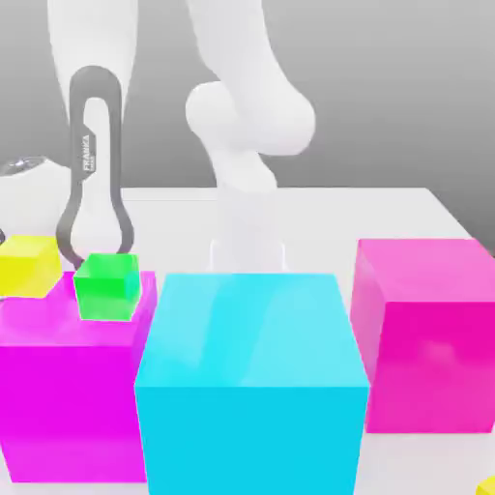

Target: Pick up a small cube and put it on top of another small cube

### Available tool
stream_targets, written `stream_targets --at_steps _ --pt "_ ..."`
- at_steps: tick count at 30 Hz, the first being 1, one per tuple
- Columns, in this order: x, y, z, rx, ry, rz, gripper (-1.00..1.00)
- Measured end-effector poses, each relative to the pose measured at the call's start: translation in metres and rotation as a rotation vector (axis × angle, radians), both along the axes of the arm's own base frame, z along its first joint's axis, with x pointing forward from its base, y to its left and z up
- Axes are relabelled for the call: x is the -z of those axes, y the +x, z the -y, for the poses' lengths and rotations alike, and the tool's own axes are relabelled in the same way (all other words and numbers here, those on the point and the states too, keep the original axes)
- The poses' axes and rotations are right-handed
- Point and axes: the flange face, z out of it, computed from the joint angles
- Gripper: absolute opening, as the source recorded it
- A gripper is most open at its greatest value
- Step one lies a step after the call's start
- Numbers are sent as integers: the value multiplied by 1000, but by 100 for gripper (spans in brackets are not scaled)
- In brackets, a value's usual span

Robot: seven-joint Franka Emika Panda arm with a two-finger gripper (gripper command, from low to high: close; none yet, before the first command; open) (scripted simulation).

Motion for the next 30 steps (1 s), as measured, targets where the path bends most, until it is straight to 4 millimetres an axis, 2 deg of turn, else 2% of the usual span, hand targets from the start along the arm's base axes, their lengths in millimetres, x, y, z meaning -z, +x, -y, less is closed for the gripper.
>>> stream_targets --at_steps 3,9,11,17,21,25,29,30 --pt "1 0 0 0 0 0 -100" --pt "-51 1 0 0 1 2 -100" --pt "-70 -1 14 50 -8 23 -100" --pt "-147 61 48 111 23 128 -100" --pt "-212 106 53 116 67 212 -100" --pt "-274 149 18 16 105 241 -100" --pt "-333 184 -38 -113 127 235 -100" --pt "-340 189 -55 -152 123 217 -100"
